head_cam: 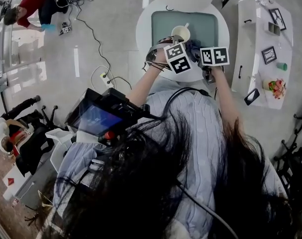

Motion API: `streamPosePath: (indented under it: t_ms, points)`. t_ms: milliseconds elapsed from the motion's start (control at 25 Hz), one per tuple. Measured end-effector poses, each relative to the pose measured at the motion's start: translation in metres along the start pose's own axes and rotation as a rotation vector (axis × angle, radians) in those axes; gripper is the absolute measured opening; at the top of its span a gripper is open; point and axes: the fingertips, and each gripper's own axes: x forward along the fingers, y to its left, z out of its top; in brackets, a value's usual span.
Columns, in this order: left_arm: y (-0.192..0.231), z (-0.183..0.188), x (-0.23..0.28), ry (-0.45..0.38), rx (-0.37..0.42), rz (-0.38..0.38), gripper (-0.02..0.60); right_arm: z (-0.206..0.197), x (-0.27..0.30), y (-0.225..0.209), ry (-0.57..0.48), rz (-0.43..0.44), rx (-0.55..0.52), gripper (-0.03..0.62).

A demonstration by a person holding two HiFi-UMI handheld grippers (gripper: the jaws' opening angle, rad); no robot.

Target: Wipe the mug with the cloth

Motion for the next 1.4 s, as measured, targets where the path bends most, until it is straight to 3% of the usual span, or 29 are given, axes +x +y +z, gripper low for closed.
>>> streamPosePath:
  t_ms: [440, 640, 800, 1120, 1400]
  points:
    - [0.009, 0.002, 0.026, 0.058, -0.112, 0.117, 0.130, -0.002, 0.004, -0.020, 0.081, 0.079, -0.092, 0.095]
    - [0.014, 0.003, 0.030, 0.079, -0.099, 0.162, 0.071, -0.001, 0.005, -0.018, 0.097, 0.100, -0.108, 0.095]
    - [0.015, 0.004, 0.034, 0.099, -0.078, 0.160, 0.064, 0.000, 0.005, -0.018, 0.102, 0.113, -0.122, 0.095]
    - [0.007, 0.002, 0.033, 0.113, 0.059, 0.133, 0.051, 0.006, 0.002, -0.023, 0.100, 0.110, -0.132, 0.095]
    - [-0.005, -0.001, 0.031, 0.131, 0.245, 0.044, 0.046, 0.008, -0.002, -0.032, 0.103, 0.087, -0.142, 0.095]
